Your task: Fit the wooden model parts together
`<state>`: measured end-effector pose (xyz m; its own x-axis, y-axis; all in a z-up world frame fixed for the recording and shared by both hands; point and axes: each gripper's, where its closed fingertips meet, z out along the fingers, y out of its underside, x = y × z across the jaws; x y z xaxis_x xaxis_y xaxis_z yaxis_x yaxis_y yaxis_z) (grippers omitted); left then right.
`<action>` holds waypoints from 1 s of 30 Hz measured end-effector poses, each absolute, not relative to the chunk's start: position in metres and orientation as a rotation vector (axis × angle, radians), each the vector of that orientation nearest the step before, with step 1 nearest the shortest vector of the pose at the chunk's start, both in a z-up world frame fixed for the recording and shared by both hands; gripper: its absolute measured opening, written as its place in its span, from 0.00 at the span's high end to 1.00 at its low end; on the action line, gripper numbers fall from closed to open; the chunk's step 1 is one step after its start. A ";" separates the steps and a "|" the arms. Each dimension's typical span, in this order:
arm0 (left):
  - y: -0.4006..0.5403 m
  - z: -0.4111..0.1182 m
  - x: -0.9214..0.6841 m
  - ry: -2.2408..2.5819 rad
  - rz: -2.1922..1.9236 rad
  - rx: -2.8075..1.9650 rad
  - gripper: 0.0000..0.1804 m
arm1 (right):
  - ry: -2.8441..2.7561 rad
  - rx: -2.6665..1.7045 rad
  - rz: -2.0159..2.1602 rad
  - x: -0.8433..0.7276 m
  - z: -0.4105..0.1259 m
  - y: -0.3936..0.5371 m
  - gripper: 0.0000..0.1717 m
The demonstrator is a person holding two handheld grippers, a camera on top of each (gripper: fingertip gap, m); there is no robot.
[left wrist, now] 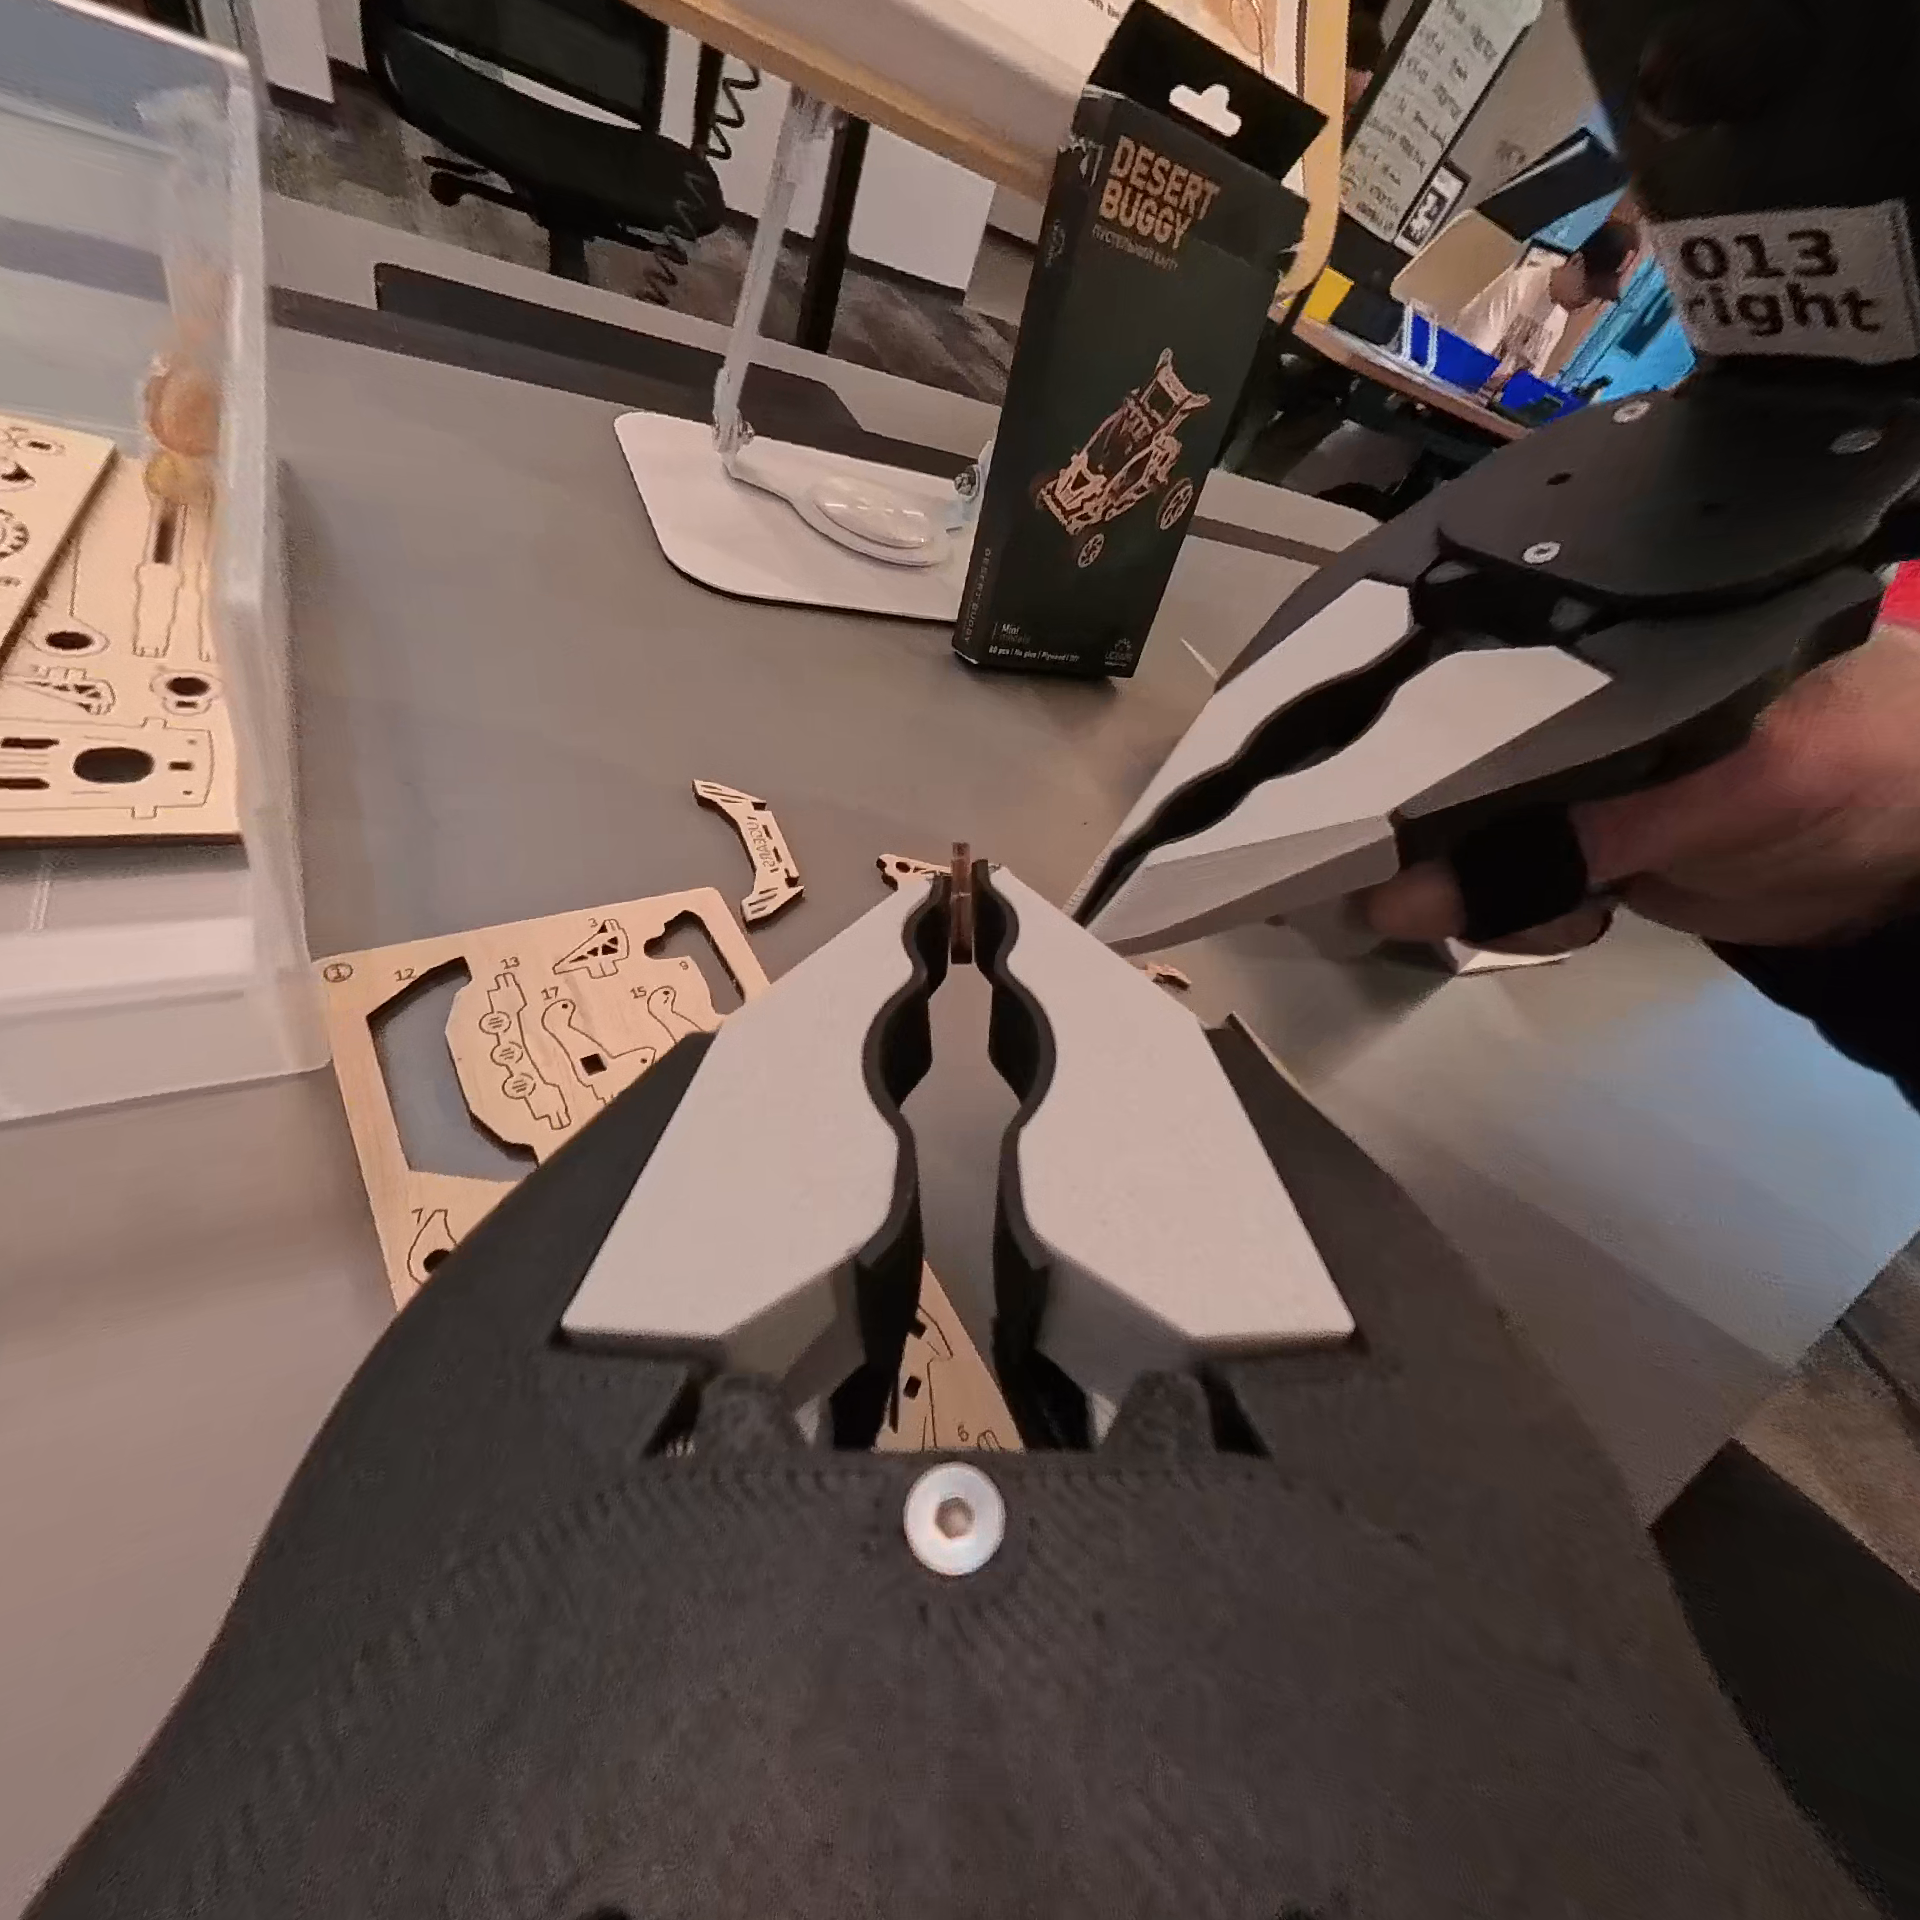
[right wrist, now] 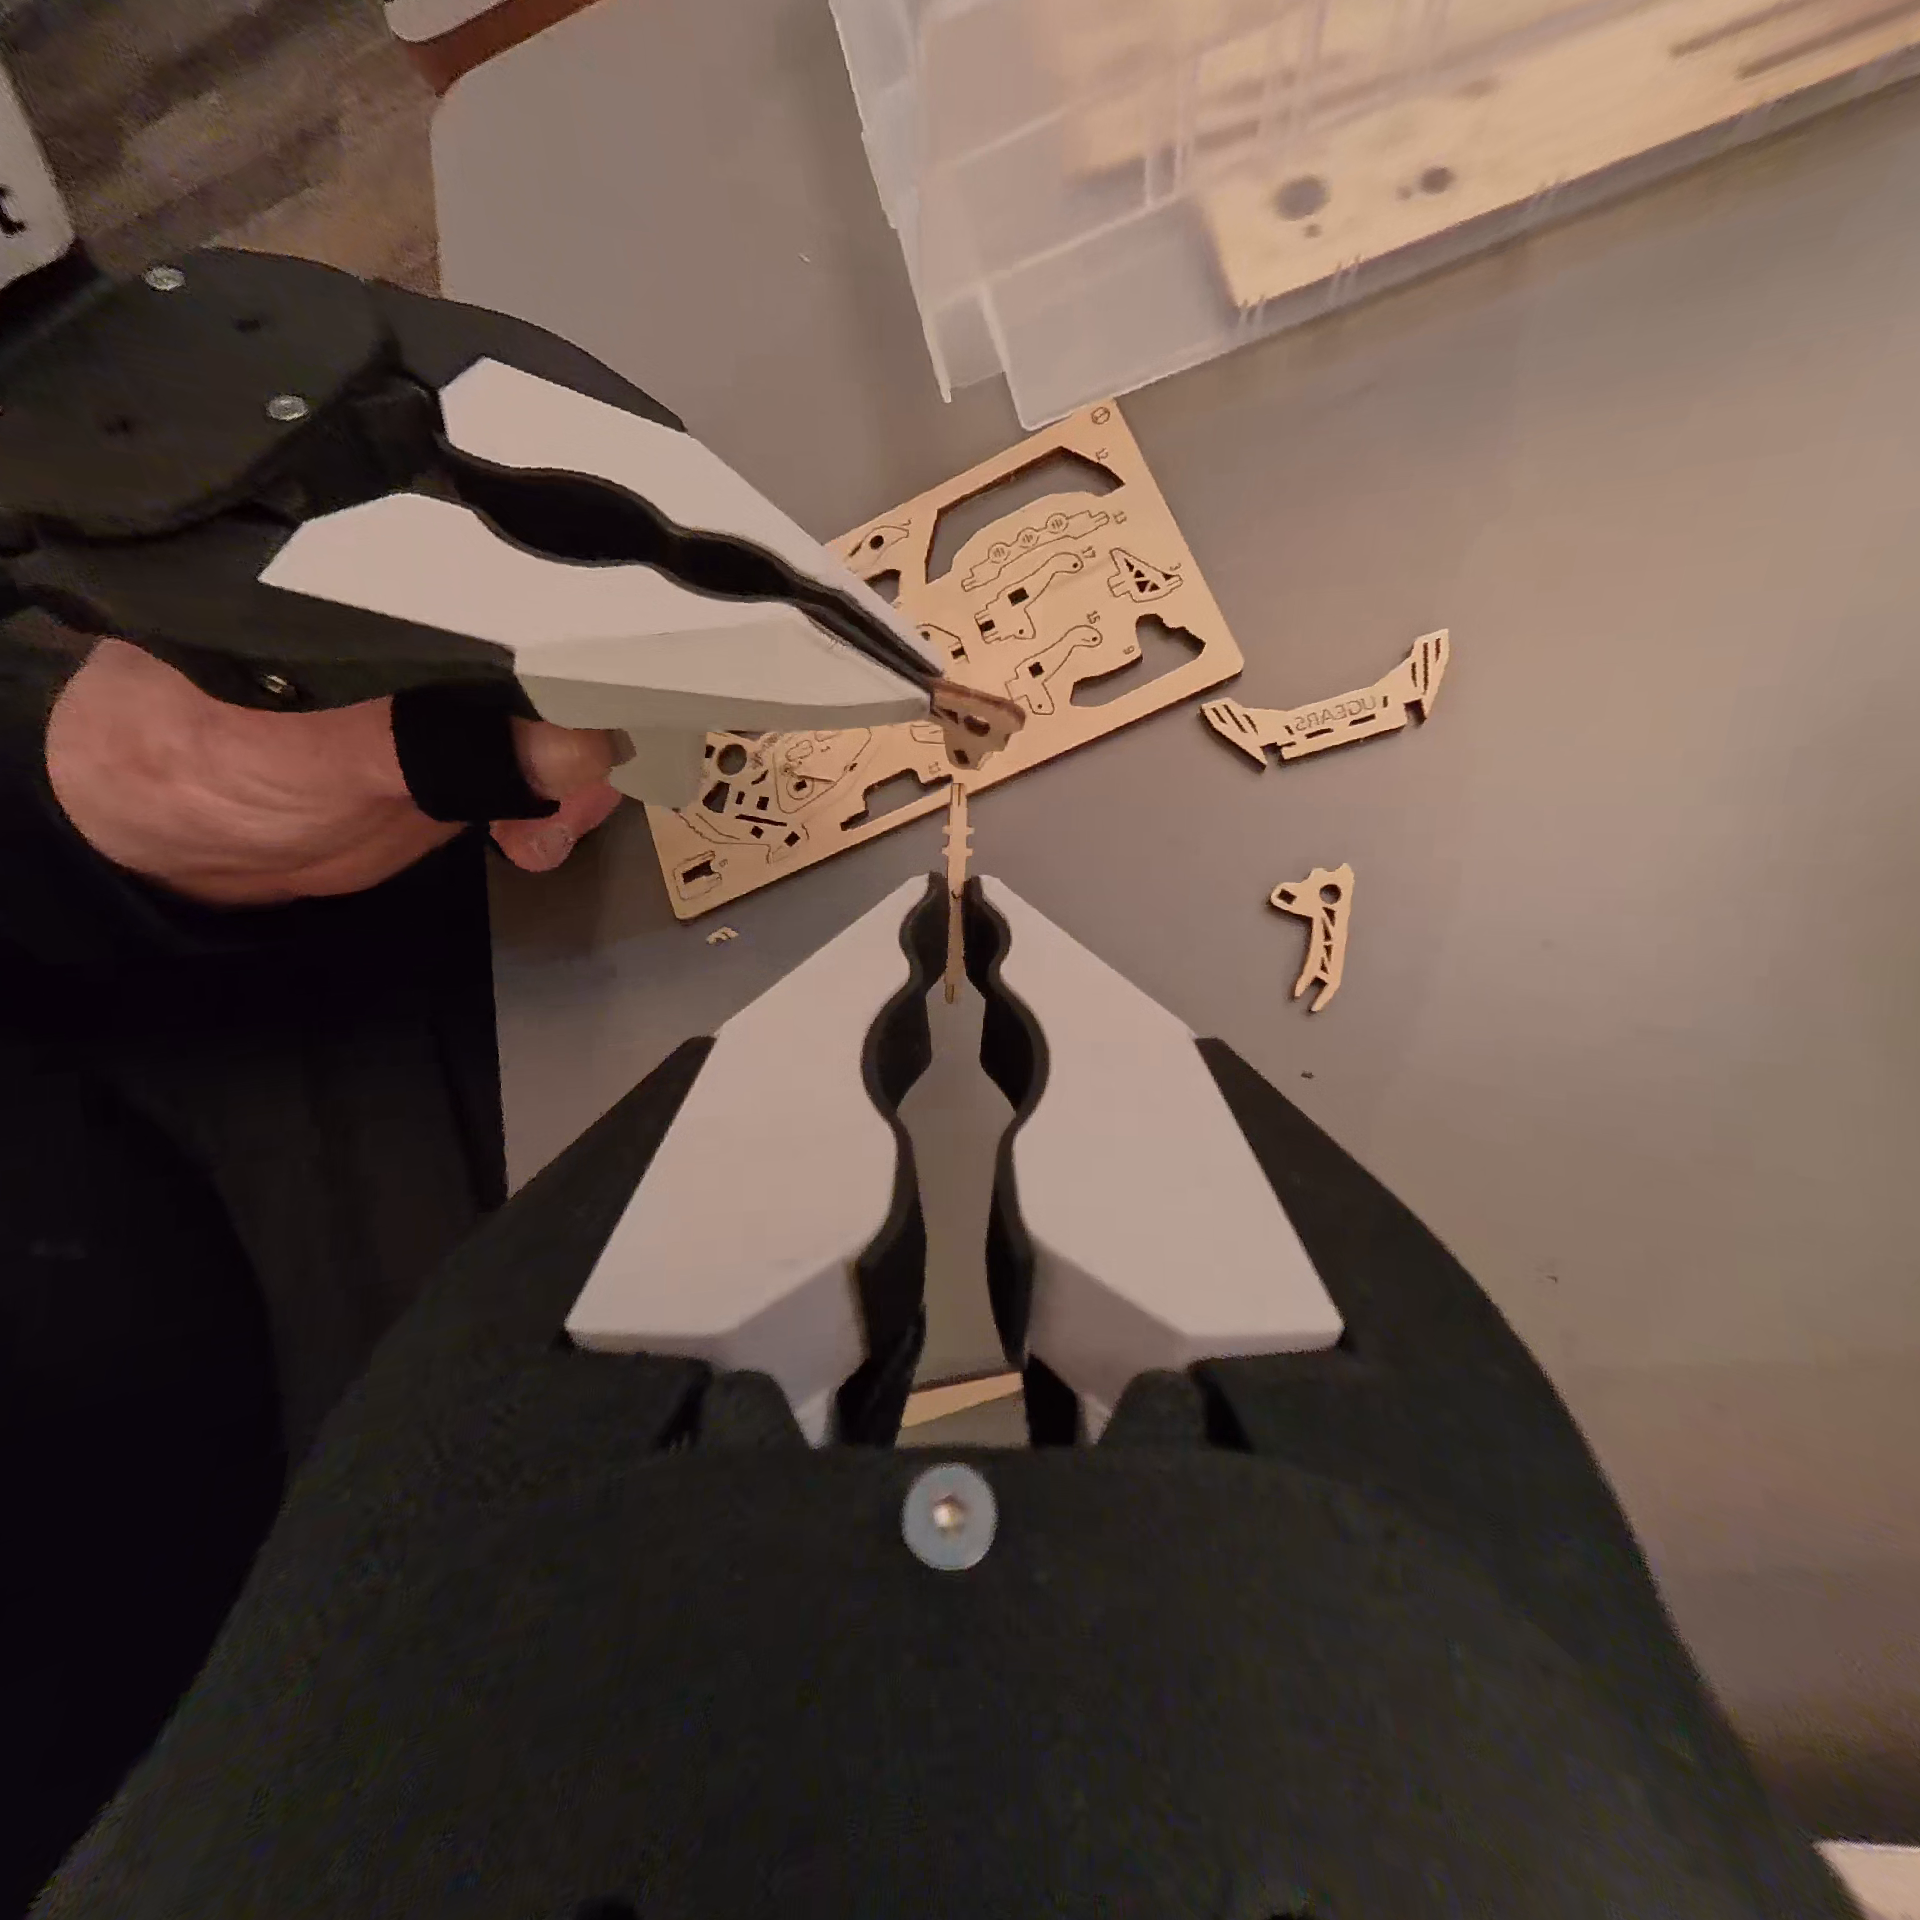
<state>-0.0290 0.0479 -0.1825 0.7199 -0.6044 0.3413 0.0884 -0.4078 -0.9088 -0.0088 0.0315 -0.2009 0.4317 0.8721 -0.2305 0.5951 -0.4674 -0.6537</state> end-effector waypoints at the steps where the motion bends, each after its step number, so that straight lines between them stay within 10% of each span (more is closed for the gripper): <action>1: 0.048 -0.182 -0.028 0.415 -0.791 -1.845 0.99 | -1.245 -2.205 0.739 -0.008 -0.202 0.032 1.00; 30: 0.049 -0.186 -0.014 0.557 -0.584 -1.869 0.99 | -1.267 -2.245 0.440 -0.001 -0.209 0.037 1.00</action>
<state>-0.0140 0.0488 -0.1863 0.7724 -0.6203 0.1365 -0.1078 -0.3399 -0.9343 -0.0007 0.0371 -0.2092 0.5097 0.8600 -0.0258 0.6907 -0.4268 -0.5837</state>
